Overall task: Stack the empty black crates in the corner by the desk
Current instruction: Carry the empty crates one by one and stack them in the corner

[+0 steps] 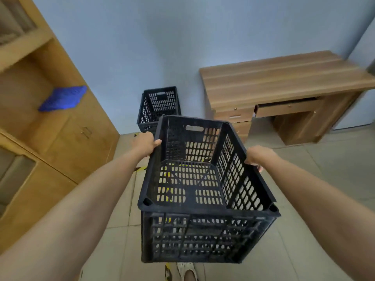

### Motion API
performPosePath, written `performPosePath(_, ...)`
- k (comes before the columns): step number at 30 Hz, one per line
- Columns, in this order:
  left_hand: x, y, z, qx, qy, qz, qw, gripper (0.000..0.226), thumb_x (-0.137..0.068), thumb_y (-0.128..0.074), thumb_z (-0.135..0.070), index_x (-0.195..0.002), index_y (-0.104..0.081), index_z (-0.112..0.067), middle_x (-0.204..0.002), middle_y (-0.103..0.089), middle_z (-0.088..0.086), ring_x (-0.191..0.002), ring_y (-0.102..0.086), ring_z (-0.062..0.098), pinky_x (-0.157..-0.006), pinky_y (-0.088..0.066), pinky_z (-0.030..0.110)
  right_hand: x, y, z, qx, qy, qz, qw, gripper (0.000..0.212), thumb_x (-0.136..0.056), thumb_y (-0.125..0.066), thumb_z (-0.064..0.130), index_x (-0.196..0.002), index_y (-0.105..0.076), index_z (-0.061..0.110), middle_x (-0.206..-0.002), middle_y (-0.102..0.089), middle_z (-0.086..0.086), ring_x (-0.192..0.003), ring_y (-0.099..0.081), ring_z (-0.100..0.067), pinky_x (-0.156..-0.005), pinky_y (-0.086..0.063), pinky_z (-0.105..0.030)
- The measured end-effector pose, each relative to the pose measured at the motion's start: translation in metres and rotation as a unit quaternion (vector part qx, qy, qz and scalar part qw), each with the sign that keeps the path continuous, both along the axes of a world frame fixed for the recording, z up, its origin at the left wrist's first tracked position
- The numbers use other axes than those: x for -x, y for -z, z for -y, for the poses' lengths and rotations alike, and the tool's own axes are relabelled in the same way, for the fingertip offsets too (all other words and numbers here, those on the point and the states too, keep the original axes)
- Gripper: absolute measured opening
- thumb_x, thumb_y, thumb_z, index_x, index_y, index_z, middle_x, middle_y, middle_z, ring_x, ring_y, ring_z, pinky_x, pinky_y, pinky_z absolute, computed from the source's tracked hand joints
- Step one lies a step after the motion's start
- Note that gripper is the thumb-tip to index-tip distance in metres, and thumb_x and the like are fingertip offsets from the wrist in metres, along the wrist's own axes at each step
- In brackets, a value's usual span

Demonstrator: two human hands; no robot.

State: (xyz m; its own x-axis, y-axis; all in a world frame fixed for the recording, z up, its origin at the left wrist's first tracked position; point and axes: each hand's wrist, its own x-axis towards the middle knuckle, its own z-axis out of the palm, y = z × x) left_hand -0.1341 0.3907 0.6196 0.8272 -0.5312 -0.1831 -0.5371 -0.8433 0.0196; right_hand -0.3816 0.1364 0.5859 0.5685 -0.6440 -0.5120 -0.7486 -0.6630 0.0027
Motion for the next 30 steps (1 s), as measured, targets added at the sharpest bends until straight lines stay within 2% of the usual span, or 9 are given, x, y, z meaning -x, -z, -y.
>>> performPosePath(3,-0.045,0.001,-0.022,-0.003,-0.013,-0.009,1.0,0.042,-0.098,-0.049,-0.044,-0.087,-0.06,-0.006,-0.076,-0.065,0.01,-0.075,-0.064,0.03,-0.063,-0.041,0.033,-0.057,0.002,-0.007,-0.043,-0.009,-0.006,0.999,0.044,-0.092,-0.057,0.024,-0.134,-0.051,0.011,-0.119,-0.063,-0.012,-0.107,-0.064,-0.031,-0.093,-0.053,-0.045)
performPosePath(7,-0.107,0.005,-0.049,-0.005,-0.01,0.033,0.999,0.053,-0.097,-0.041,-0.055,-0.068,-0.052,-0.012,-0.066,-0.065,0.007,-0.069,-0.065,0.027,-0.063,-0.046,0.034,-0.128,-0.003,-0.015,-0.047,-0.022,-0.004,0.999,0.047,-0.092,-0.06,0.032,-0.132,-0.053,0.007,-0.118,-0.064,-0.012,-0.105,-0.065,-0.03,-0.092,-0.054,-0.044)
performPosePath(11,-0.164,0.008,-0.062,0.029,-0.061,0.02,0.998,0.051,-0.098,-0.046,-0.05,-0.061,-0.046,-0.014,-0.059,-0.053,0.003,-0.068,-0.057,0.027,-0.064,-0.04,0.032,-0.185,-0.009,-0.023,-0.045,-0.032,0.015,0.998,0.047,-0.093,-0.059,0.034,-0.131,-0.054,0.006,-0.116,-0.065,-0.013,-0.099,-0.068,-0.029,-0.091,-0.055,-0.044)
performPosePath(15,-0.215,0.002,-0.06,0.049,-0.09,0.02,0.995,0.047,-0.096,-0.052,-0.045,-0.061,-0.045,-0.014,-0.068,-0.057,0.005,-0.064,-0.055,0.025,-0.064,-0.04,0.032,-0.227,-0.014,-0.019,-0.008,-0.07,0.033,0.997,0.041,-0.095,-0.054,0.035,-0.126,-0.058,0.009,-0.116,-0.065,-0.012,-0.1,-0.067,-0.029,-0.09,-0.054,-0.045)
performPosePath(19,-0.265,-0.017,-0.037,0.069,-0.097,0.036,0.992,0.049,-0.096,-0.052,-0.045,-0.061,-0.042,-0.012,-0.075,-0.06,0.011,-0.076,-0.059,0.03,-0.071,-0.036,0.038,-0.27,-0.023,0.001,0.046,-0.102,0.071,0.991,0.04,-0.097,-0.048,0.038,-0.121,-0.059,0.007,-0.116,-0.063,-0.014,-0.102,-0.063,-0.032,-0.088,-0.054,-0.044)
performPosePath(23,-0.32,-0.041,-0.001,0.083,-0.089,0.063,0.991,0.051,-0.096,-0.053,-0.039,-0.057,-0.037,-0.01,-0.091,-0.069,0.025,-0.082,-0.064,0.037,-0.075,-0.051,0.04,-0.327,-0.032,0.038,0.061,-0.127,0.097,0.985,0.039,-0.097,-0.047,0.036,-0.119,-0.057,0.005,-0.117,-0.062,-0.016,-0.104,-0.061,-0.035,-0.082,-0.05,-0.04)
performPosePath(25,-0.345,-0.048,0.016,0.082,-0.093,0.067,0.99,0.051,-0.096,-0.052,-0.038,-0.056,-0.039,-0.009,-0.082,-0.068,0.024,-0.083,-0.064,0.038,-0.077,-0.051,0.04,-0.356,-0.032,0.058,0.054,-0.138,0.105,0.983,0.038,-0.098,-0.048,0.035,-0.116,-0.058,0.004,-0.113,-0.064,-0.015,-0.1,-0.063,-0.034,-0.077,-0.05,-0.037)
performPosePath(27,-0.366,-0.051,0.032,0.071,-0.103,0.057,0.991,0.054,-0.094,-0.054,-0.043,-0.055,-0.039,-0.009,-0.065,-0.058,0.014,-0.076,-0.06,0.035,-0.074,-0.05,0.039,-0.384,-0.029,0.079,0.042,-0.14,0.107,0.983,0.035,-0.097,-0.05,0.035,-0.111,-0.06,0.005,-0.108,-0.065,-0.014,-0.095,-0.063,-0.032,-0.079,-0.054,-0.039)
performPosePath(30,-0.394,-0.053,0.061,0.046,-0.125,0.024,0.991,0.059,-0.085,-0.065,-0.055,-0.056,-0.037,-0.011,-0.057,-0.046,0.005,-0.058,-0.048,0.022,-0.061,-0.042,0.032,-0.423,-0.026,0.112,0.027,-0.137,0.096,0.985,0.034,-0.096,-0.052,0.038,-0.105,-0.061,0.006,-0.089,-0.059,-0.008,-0.085,-0.06,-0.028,-0.08,-0.055,-0.041)
